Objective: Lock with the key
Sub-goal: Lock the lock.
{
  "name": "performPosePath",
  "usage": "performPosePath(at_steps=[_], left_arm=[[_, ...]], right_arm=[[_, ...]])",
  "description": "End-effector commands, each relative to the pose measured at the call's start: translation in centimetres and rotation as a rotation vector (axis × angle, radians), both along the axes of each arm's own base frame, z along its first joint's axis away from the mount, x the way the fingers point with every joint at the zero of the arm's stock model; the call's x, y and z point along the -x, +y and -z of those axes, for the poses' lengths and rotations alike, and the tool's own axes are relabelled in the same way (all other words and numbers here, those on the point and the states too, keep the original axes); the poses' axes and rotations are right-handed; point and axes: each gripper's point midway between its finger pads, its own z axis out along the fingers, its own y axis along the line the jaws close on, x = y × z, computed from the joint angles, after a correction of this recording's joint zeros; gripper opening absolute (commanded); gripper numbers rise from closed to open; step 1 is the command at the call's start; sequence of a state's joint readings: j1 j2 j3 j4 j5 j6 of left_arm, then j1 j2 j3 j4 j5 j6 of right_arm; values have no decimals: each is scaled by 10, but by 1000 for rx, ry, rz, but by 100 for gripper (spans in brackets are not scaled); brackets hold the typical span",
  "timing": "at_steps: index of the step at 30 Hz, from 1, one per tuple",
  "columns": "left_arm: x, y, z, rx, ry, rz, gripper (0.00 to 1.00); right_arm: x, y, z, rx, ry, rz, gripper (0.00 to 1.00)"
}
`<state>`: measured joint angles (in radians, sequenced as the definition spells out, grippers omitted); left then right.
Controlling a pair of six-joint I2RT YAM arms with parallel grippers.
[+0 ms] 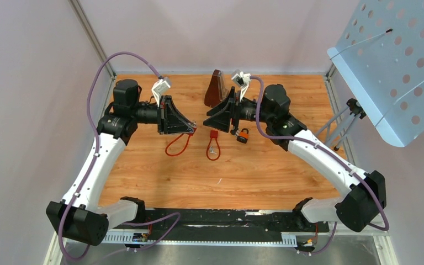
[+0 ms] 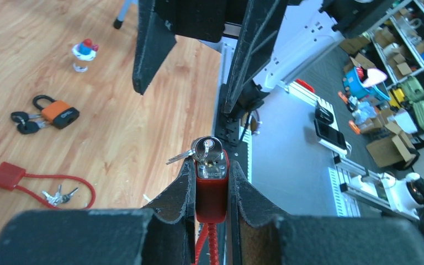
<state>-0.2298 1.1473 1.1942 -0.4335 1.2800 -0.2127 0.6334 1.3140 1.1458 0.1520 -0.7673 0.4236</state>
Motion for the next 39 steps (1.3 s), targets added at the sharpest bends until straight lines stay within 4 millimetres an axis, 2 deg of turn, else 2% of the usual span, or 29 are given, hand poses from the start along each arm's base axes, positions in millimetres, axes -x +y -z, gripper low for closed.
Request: performPosePath(at_steps=[1, 6, 9, 15, 22, 30, 32, 34, 35, 39], left_arm=[[29, 1, -22, 58, -88, 131, 0], [38, 1, -21, 74, -68, 182, 0], [42, 1, -19, 77, -49, 197, 0], [49, 1, -18, 82, -15, 224, 0], [52, 1, -18, 83, -14, 225, 0], [52, 1, -16, 81, -7, 223, 0], [51, 1, -15, 80, -4, 221, 0], [50, 1, -15, 78, -3, 215, 0], [50, 1, -15, 77, -4, 213, 0], [49, 0, -15, 75, -5, 208, 0]], right_arm=[[12, 4, -32, -67, -136, -109, 56], [36, 3, -36, -89, -286, -265, 49], [43, 4, -39, -97, -352, -339, 43], [46, 17, -43, -96, -372, -431, 42], [49, 33, -40, -94, -365, -458, 41], [54, 39, -39, -94, -346, -494, 26], [54, 40, -39, -95, -344, -492, 17], [54, 41, -39, -92, -335, -489, 3], [54, 41, -38, -90, -329, -486, 0], [54, 41, -35, -80, -308, -479, 0]])
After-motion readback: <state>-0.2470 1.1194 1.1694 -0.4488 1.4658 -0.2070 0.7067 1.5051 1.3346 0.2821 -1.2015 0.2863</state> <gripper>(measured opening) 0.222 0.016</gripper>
